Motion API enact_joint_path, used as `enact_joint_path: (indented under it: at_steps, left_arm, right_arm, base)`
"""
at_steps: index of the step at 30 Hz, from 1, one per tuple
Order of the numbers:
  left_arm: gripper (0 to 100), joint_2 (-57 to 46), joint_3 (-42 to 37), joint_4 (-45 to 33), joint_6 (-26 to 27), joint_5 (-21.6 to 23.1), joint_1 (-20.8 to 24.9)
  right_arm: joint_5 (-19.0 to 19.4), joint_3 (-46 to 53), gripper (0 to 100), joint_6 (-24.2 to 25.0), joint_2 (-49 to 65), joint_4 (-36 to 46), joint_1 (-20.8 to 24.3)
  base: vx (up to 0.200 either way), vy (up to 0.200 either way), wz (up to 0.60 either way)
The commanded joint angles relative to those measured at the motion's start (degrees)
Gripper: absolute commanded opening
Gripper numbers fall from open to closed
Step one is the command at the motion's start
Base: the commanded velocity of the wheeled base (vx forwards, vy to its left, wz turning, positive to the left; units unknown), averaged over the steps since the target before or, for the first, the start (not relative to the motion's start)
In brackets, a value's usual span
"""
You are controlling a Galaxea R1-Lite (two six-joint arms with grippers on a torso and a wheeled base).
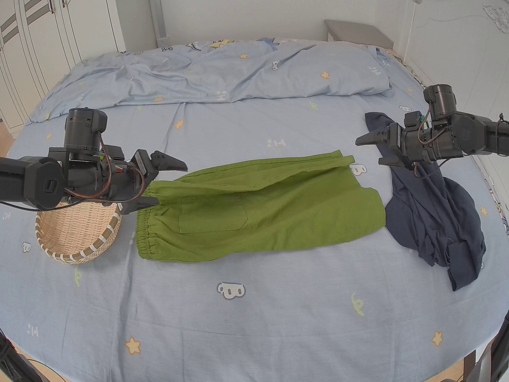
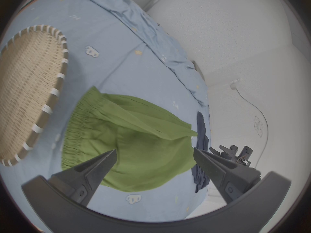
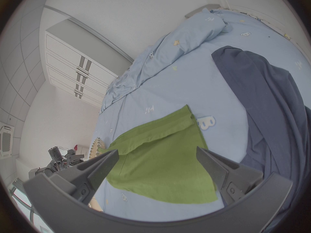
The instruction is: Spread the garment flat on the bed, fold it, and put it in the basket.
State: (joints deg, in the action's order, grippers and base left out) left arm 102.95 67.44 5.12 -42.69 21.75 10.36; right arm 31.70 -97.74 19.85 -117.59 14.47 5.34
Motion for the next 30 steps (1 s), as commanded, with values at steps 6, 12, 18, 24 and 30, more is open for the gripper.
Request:
enact_joint_path:
  at_steps: [6, 12, 18, 24, 30]
  left_arm:
    - [100, 12.71, 1.73, 7.62, 0.33, -2.32, 9.59]
    - [100, 18.08, 9.38, 7.45, 0.33, -4.52, 9.06]
    - [100, 20.1, 16.15, 7.27, -0.02, -5.93, 6.07]
    - [100, 23.53, 22.03, 7.54, -0.2, -7.16, 3.17]
    - [100, 24.84, 28.8, 7.27, -3.28, -7.86, 1.85]
  right_arm:
    - [0.47, 16.27, 100, 2.74, 12.12, -12.98, -1.03]
    - [0.47, 17.15, 100, 2.74, 12.56, -13.33, -1.03]
    - [0.56, 18.29, 100, 2.74, 14.76, -13.33, -0.86]
    - [0.56, 18.73, 100, 2.74, 15.55, -13.33, -0.68]
    - [0.47, 18.91, 100, 2.74, 15.64, -13.33, -0.68]
  base:
    - [0.0, 0.0, 0.0]
    - [0.0, 0.0, 0.0]
    - [0.0, 0.0, 0.0]
    - [0.0, 0.0, 0.0]
    - [0.0, 0.0, 0.0]
